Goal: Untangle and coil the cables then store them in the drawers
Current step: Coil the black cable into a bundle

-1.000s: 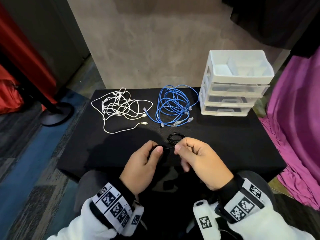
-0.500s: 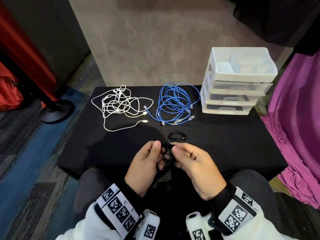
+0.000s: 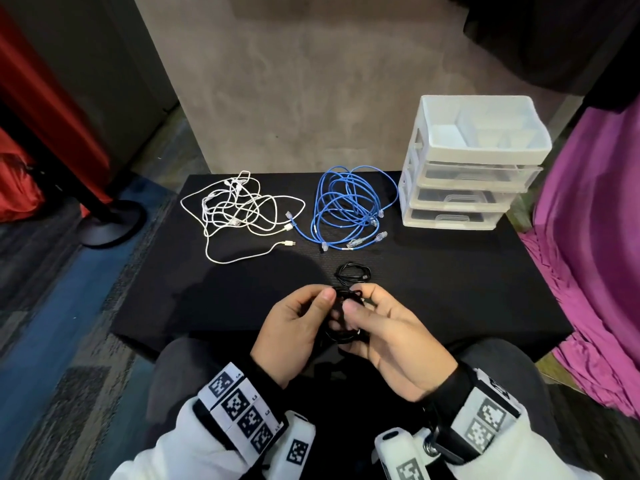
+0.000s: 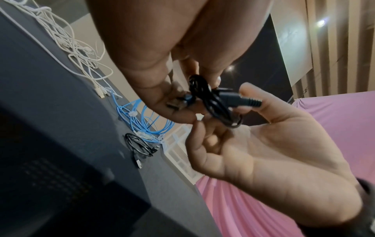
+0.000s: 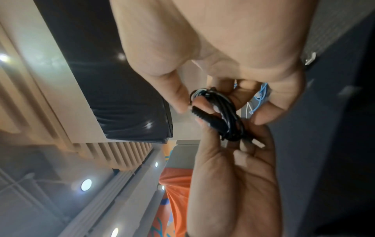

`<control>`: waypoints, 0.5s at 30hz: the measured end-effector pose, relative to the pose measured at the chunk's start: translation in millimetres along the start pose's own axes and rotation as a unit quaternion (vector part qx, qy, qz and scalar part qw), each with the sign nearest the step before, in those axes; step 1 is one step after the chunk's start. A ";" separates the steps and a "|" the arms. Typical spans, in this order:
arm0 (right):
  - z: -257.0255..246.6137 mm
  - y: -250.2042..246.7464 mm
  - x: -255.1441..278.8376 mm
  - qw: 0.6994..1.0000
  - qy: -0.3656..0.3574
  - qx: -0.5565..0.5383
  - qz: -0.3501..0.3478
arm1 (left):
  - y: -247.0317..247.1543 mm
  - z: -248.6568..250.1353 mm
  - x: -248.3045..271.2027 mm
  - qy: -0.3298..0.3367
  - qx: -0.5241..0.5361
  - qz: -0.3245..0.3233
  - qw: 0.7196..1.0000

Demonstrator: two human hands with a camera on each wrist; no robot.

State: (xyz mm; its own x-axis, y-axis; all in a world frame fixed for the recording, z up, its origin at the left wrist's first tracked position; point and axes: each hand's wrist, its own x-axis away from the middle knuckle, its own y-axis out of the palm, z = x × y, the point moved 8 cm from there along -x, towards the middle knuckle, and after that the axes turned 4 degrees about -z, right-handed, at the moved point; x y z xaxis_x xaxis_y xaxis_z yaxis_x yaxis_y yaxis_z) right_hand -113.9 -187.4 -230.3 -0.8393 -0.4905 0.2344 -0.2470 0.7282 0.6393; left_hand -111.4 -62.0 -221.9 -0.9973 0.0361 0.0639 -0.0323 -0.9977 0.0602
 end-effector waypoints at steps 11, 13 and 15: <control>-30.7 -34.8 0.9 0.922 -0.141 0.346 0.099 | -26.9 -4.6 -7.6 -0.029 0.082 0.073 0.994; -35.6 -38.1 -1.0 0.886 -0.173 0.405 0.143 | -22.2 -10.6 -8.3 -0.051 0.117 0.074 0.989; -27.1 -40.0 -5.6 0.911 -0.163 0.347 0.150 | -16.9 -15.9 -10.0 -0.061 0.140 0.074 0.985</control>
State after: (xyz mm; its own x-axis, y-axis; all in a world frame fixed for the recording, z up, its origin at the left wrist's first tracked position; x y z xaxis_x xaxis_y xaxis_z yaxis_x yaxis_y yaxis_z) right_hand -86.2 -226.8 -237.4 -0.9908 -0.1337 0.0203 -0.1347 0.9889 -0.0624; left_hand -101.9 -46.4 -239.4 -0.9736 -0.0857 0.2118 0.1504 -0.9382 0.3117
